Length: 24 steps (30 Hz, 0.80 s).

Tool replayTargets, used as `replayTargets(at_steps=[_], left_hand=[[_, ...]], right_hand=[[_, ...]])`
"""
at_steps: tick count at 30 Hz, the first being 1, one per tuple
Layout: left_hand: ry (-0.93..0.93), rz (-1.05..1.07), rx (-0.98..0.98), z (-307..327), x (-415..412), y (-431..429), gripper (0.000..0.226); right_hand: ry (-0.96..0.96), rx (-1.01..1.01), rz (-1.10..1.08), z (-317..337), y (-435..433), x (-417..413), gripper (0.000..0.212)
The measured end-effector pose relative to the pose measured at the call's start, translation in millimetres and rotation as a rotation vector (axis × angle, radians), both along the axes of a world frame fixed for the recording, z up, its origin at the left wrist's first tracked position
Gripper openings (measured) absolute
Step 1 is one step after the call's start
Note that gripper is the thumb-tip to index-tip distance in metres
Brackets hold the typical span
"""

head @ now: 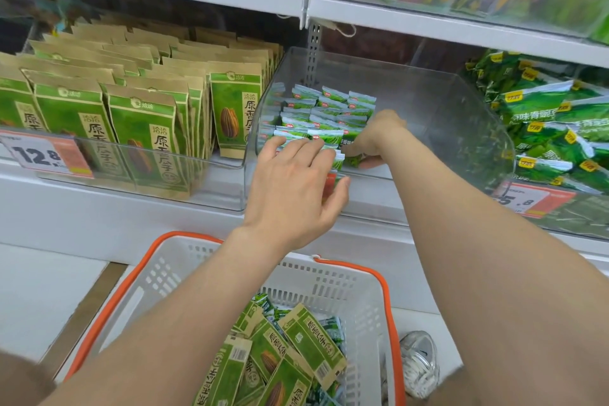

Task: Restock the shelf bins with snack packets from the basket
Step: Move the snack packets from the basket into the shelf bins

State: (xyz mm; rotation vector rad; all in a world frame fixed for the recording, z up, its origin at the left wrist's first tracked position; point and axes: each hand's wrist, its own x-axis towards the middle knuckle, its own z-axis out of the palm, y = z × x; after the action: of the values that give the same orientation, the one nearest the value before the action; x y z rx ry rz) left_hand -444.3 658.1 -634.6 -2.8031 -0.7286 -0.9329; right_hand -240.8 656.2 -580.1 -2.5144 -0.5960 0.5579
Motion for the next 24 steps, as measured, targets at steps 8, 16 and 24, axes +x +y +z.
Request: replayTargets(at_steps=[8, 16, 24], left_hand=[[-0.027, -0.016, -0.017, -2, 1, 0, 0.043], [-0.019, -0.043, -0.029, -1, -2, 2, 0.043], [-0.08, -0.165, -0.144, 3, -9, 5, 0.046]], right_hand=[[-0.178, -0.004, 0.124, -3, 2, 0, 0.086], [0.132, 0.05, 0.167, 3, -15, 2, 0.074], [-0.514, 0.31, 0.1, 16, -58, -38, 0.03]])
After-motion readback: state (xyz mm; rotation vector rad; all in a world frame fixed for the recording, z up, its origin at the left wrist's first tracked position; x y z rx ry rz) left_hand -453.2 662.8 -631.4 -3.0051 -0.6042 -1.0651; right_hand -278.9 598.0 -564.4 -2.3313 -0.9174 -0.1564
